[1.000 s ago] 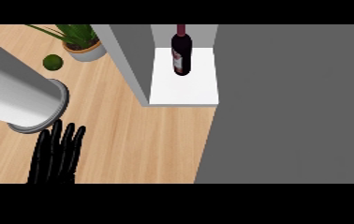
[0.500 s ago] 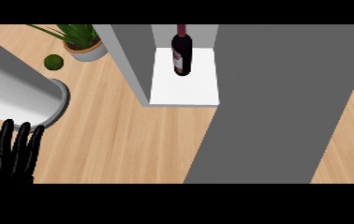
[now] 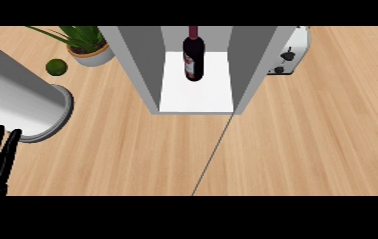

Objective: Pick up the wine, place it into the cabinet and close the cabinet

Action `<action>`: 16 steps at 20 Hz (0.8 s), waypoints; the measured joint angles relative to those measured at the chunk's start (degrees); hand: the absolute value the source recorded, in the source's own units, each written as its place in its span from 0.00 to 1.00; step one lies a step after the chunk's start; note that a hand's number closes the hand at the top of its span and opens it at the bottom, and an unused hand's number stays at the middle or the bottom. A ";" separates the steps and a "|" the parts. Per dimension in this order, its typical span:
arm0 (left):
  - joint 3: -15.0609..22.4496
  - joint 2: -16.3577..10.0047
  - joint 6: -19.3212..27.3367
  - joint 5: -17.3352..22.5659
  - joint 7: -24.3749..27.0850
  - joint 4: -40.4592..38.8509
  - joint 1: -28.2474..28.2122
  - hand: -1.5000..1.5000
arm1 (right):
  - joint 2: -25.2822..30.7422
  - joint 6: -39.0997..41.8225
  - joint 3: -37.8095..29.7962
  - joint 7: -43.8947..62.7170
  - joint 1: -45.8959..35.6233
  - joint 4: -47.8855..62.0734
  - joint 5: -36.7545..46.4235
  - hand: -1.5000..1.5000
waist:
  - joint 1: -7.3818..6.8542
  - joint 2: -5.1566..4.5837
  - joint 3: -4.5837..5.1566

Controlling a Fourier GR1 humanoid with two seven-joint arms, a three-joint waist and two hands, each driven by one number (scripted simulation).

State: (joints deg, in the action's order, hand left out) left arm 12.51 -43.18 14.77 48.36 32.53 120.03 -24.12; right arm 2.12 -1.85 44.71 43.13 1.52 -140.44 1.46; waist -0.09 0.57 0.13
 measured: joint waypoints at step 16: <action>-5.85 -0.54 -7.92 5.23 -4.53 -3.67 2.63 0.00 | 7.84 -18.96 6.82 1.27 -20.39 3.92 6.40 1.00 | -1.04 -0.32 0.09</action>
State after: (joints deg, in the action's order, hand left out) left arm 6.66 -43.72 6.85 53.59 28.00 116.36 -21.50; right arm 9.96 -20.81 51.53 44.40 -18.88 -136.52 7.85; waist -1.13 0.25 0.22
